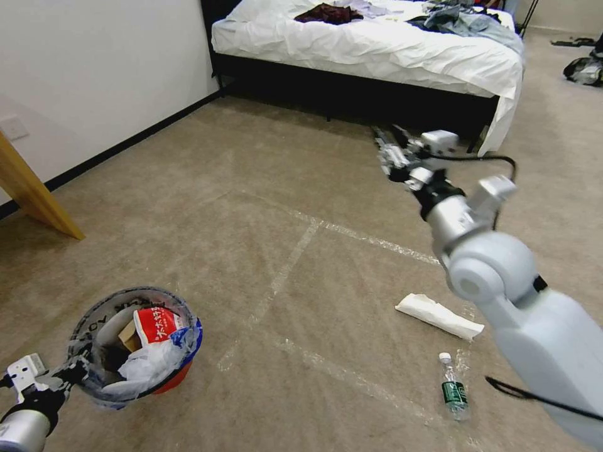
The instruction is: Pick up the trash bin and place the garbage on the floor into it.
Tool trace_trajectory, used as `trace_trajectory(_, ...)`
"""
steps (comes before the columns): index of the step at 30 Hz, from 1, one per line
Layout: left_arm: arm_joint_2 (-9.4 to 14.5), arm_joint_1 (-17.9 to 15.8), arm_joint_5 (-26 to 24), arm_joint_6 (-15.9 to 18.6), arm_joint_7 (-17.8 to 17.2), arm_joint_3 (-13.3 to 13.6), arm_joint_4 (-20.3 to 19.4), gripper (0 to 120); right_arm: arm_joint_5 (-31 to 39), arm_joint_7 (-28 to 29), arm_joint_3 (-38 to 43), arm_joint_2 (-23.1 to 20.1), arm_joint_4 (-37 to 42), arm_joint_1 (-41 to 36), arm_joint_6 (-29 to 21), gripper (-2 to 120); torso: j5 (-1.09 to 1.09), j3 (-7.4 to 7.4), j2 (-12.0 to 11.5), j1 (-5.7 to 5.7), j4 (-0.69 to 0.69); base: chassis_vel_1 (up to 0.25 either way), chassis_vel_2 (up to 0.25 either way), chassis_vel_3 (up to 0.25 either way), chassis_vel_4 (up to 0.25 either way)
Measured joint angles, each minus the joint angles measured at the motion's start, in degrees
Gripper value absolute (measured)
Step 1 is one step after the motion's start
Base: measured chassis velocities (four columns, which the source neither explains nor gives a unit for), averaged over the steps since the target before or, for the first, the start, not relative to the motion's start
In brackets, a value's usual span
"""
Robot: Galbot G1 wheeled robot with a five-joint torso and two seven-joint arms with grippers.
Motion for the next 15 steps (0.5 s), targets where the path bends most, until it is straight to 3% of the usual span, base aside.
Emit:
trace_trajectory(2, -0.03, 0.26, 0.0, -0.05, 0.01, 0.34, -0.5, 1, -2.4, 2.05, 4.04, 0.87, 0.16, -6.14, 3.4, 2, -0.01, 0.0, 0.0, 0.0, 0.0, 0.0, 0.0, 0.0, 0.0)
trace_trajectory(5, -0.05, 0.3, 0.06, -0.08, 0.04, 0.52, -0.6, 1, -3.66, 2.18, 6.69, 1.41, 0.74, -9.82, 4.53, 2, -0.01, 0.0, 0.0, 0.0, 0.0, 0.0, 0.0, 0.0, 0.0)
trace_trajectory(7, -0.07, 0.49, 0.16, -0.09, 0.13, 0.72, -0.84, 1, -7.99, 1.46, 11.44, 2.64, 1.39, -17.13, 8.02, 13, -0.02, 0.0, 0.0, 0.0, 0.0, 0.0, 0.0, 0.0, 0.0)
trace_trajectory(15, -0.12, 0.73, 0.04, -0.23, 0.36, 1.0, -2.13, 1, -15.12, 0.36, 19.12, 6.54, 2.06, -28.29, 15.91, 40, -0.02, 0.0, 0.01, 0.0, 0.0, 0.0, 0.0, 0.0, 0.0)
